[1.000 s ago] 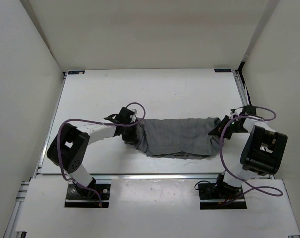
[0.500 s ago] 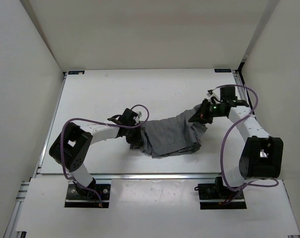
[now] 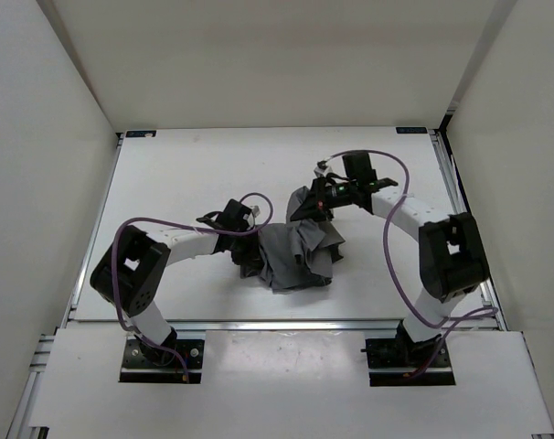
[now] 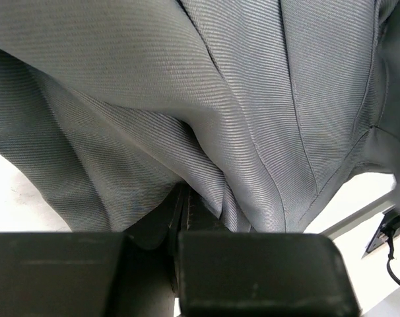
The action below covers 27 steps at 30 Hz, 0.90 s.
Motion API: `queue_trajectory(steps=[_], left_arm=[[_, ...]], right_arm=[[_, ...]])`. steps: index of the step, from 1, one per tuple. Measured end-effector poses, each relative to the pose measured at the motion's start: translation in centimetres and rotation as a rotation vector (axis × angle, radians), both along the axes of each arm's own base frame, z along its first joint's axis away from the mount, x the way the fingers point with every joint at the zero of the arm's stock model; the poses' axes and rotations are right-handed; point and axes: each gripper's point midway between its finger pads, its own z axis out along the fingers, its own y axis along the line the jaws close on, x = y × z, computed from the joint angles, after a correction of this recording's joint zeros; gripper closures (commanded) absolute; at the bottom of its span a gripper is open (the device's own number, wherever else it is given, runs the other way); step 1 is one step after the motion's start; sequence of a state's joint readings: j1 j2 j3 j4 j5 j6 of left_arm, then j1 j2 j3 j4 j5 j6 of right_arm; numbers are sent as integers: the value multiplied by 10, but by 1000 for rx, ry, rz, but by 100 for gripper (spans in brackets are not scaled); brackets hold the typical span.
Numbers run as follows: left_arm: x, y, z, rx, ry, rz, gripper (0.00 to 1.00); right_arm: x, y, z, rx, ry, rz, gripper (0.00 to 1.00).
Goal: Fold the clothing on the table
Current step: Fold the skirt
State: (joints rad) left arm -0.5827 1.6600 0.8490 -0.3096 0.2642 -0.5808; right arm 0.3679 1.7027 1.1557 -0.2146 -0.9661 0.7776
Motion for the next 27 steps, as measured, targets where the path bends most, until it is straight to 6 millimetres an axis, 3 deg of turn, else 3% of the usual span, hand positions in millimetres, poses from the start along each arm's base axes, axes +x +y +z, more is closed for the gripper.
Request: queue_trajectory(steps=[6,7,8,9,10,11,13,17,19,20,21,22,24,27], left_arm=[[1,3,0,-9,11,13,91],[2,4,0,-9,13,16,91],[2,5,0,-10,13,20,91],[3,6,0,-9,13,24,92],[4,9,0,-7,15,31,91],[5,11,0,-5,17,36,91],[6,17,1,1,21,52,92],[16,38,7,10,16,103,91],[24,53,12,14,14,145,91],[30,62,17,14,11,169,90],[37,69,25,11,-2,191,90],[45,76,33,7,-18,214,90],[61,89,58,-11,-78,255,90],[87,105,106,-50,-202,304,90]], right_arm=[[-6,31,-17,39,80,66,99],[-7,33,-20,40,95,71,88],[-7,35,-24,40,113,72,66],[-7,37,-25,46,126,75,57],[-7,39,-27,55,135,77,41],[-6,40,-27,66,150,79,35],[-6,44,-26,99,158,89,33],[-8,47,-18,156,165,108,43],[-7,48,-11,178,155,115,56],[-5,46,-7,185,152,112,67],[-3,43,-4,192,144,107,82],[0,39,1,199,129,97,91],[5,24,11,210,105,61,99],[15,-6,25,233,53,-4,100]])
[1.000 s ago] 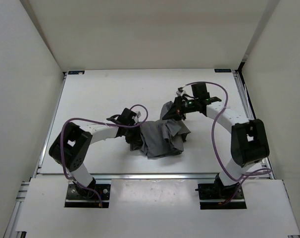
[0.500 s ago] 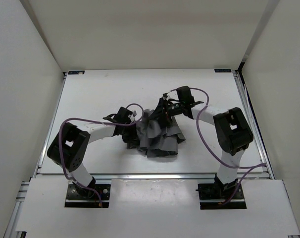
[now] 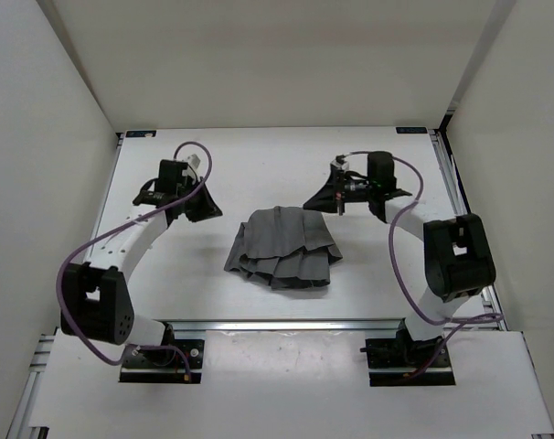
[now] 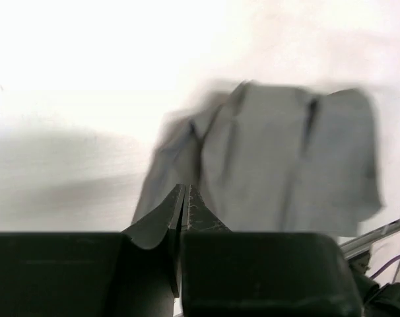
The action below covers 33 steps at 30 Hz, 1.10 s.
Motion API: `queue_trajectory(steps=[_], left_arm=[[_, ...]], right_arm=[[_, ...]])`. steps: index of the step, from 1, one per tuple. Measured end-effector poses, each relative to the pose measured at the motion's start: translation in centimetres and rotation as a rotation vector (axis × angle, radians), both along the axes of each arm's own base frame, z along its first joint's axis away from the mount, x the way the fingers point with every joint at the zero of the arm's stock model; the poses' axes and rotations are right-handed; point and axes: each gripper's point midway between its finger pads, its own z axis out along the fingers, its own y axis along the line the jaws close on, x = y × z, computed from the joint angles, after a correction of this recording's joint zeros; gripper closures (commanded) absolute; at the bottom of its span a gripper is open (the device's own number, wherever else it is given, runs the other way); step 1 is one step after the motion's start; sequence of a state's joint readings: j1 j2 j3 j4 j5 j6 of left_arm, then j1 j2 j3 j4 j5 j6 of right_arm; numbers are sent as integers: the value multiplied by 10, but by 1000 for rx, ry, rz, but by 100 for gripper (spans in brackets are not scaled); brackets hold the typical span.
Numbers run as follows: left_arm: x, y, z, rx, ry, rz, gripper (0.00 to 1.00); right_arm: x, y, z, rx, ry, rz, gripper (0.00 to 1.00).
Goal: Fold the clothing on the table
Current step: Fold the skirt
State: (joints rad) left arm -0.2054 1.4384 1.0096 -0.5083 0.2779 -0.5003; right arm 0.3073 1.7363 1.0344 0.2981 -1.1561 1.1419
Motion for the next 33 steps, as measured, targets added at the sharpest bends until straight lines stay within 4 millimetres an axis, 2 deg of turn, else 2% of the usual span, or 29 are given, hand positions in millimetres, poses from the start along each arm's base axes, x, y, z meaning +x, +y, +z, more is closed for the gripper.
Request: queue_trajectory(steps=[2,5,8,11,16,21,25,29,33], left_arm=[[8,2,22,-11,-65,5,90],[4,-3,31,-31,-84,-12,90],[-7,-6,18,-43,-40,-25,89],[-20,-8,5,-49,14,-32,89],[-23,-11,6,-76,24,-36,89],[-21,-23,14,-128,9,-46,89],[-28,-50,16,-188,-1,-97,88],[-49,-68,-2,-212,47,-134,88],[-69,-61,-32,-190,124,-101,88]], right_arm=[[5,-18,-1,9,-12,-44,100],[3,-28,-21,12,38,-62,100],[-5,-14,-52,-1,132,-16,100],[-19,10,-86,-34,218,49,100],[-30,39,-131,-135,270,107,100],[-34,37,-142,-159,243,111,100],[-39,29,-151,-183,234,112,100],[-39,25,-156,-227,214,109,100],[-41,24,-158,-274,203,104,100]])
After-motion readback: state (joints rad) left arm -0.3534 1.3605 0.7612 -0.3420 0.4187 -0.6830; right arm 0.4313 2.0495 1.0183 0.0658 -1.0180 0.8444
